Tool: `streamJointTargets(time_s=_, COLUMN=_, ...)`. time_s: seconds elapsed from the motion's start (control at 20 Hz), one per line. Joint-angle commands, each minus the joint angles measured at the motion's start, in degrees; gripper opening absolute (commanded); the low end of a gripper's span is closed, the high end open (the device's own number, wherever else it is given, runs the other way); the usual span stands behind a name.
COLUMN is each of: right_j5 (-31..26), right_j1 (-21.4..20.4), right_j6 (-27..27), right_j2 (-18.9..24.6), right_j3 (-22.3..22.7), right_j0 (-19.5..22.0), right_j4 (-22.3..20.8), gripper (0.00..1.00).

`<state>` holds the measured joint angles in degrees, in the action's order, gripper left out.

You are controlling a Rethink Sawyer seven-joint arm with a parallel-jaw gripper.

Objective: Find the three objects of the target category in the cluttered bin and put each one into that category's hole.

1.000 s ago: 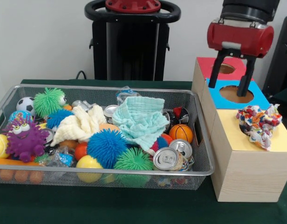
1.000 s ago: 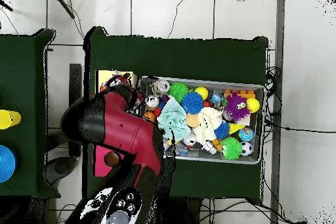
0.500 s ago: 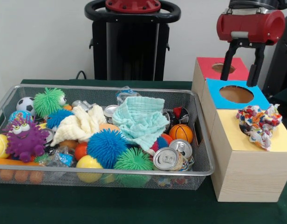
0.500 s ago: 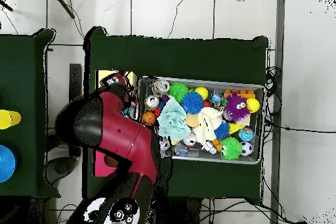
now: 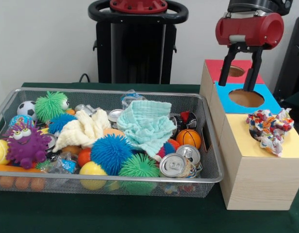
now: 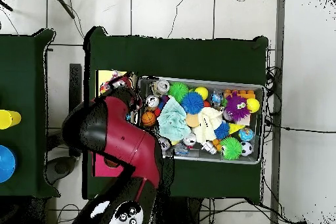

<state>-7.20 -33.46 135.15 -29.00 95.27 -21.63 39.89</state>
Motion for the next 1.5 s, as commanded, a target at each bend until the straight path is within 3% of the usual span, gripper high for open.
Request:
streamJointTargets(time_s=0.05, right_j5=7.16, right_j1=1.74, right_j6=17.34, right_j2=11.59, right_j3=7.17, right_j0=3.44, right_j4=3.43, gripper=1.0)
streamJointTargets(time_s=1.0, right_j5=10.37, right_j1=1.25, right_j6=18.41, right_j2=14.3, right_j3=8.19, right_j0=2.79, right_j4=9.82, gripper=1.0)
streamJointTargets(time_s=1.5, right_j5=8.87, right_j1=2.67, right_j6=17.53, right_j2=12.1, right_j3=6.65, right_j0=-0.3, right_j4=13.97, gripper=1.0)
